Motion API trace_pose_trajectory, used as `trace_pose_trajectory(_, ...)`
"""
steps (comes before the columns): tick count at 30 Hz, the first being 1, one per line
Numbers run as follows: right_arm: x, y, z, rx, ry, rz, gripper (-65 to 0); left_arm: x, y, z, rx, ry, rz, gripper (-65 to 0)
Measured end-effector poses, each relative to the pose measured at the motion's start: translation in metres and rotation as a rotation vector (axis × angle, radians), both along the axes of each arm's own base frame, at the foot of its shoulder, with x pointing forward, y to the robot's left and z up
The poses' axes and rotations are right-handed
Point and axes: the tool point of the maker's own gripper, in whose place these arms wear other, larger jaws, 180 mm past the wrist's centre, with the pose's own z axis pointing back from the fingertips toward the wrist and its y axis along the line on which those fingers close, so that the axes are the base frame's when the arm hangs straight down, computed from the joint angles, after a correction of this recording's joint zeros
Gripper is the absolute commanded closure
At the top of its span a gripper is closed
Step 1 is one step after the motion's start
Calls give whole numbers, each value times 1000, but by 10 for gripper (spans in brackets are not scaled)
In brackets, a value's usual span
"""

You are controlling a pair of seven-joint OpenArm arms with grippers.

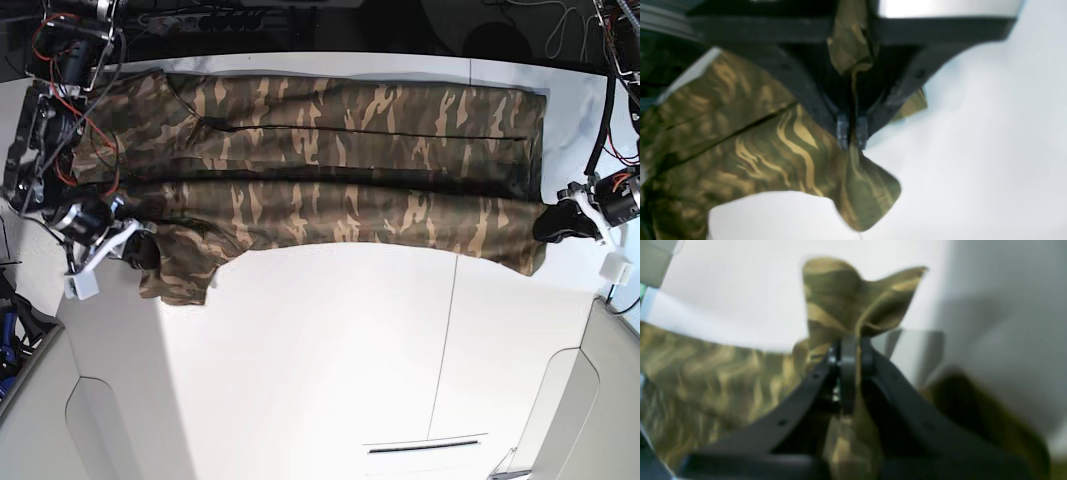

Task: Fold the T-shirt properly
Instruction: 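Grasp the hem corners with both grippers and fold the hem over the body, then release and regrasp the folded strip ends with both grippers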

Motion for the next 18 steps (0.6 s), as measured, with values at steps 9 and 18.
trace_pose_trajectory(9, -64, -32, 42, 17, -92, -88, 0, -33, -8, 11, 10, 0, -43, 0)
trace_pose_trajectory(18, -112, -54, 10, 1, 40, -173, 0, -57, -11, -6, 21, 78, -60, -145)
